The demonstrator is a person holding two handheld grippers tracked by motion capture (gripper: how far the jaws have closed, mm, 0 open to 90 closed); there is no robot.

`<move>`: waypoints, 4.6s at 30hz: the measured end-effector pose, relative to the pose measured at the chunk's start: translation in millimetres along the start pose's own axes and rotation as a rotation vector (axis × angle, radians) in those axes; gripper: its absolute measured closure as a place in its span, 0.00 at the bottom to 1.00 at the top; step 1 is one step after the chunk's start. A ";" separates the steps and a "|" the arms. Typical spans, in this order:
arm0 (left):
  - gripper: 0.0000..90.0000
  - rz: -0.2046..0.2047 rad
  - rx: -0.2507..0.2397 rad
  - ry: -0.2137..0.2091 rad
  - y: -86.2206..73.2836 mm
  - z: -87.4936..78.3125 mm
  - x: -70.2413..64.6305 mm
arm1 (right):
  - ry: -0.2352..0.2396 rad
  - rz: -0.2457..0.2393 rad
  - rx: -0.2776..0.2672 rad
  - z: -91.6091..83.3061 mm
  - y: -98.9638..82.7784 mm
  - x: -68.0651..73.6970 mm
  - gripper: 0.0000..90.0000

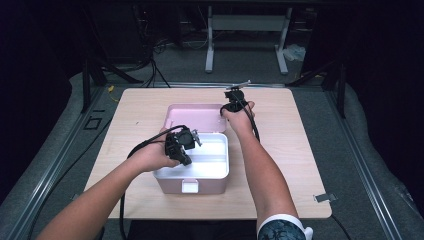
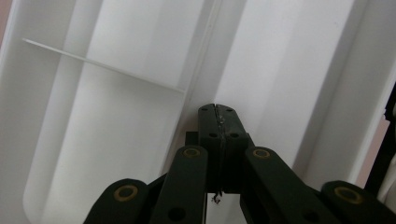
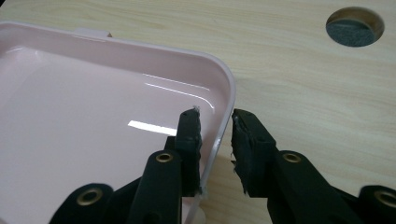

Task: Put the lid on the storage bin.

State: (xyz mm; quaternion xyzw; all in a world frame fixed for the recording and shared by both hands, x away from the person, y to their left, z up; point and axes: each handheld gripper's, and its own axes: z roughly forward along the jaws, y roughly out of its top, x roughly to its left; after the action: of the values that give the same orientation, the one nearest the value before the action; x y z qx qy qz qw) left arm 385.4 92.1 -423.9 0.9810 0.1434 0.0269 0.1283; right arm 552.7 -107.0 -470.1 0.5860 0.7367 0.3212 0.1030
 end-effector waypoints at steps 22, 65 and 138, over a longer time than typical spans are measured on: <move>1.00 -0.002 0.006 -0.011 0.8 0.0 1.2 | 0.029 0.058 -0.009 -3.6 3.5 -2.4 0.86; 1.00 -0.015 0.003 -0.009 0.4 0.1 1.1 | 0.039 -0.185 -0.304 -131.6 -16.7 38.1 0.96; 1.00 -0.348 -0.354 0.168 -95.1 -137.5 66.1 | 0.117 -0.368 -0.418 -185.6 -111.7 51.5 0.94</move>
State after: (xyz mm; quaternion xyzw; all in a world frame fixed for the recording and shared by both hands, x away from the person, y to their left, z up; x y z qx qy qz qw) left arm 410.3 232.7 -314.7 0.8982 0.3129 0.1104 0.2884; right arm 350.5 -136.5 -381.6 0.3892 0.7531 0.4753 0.2355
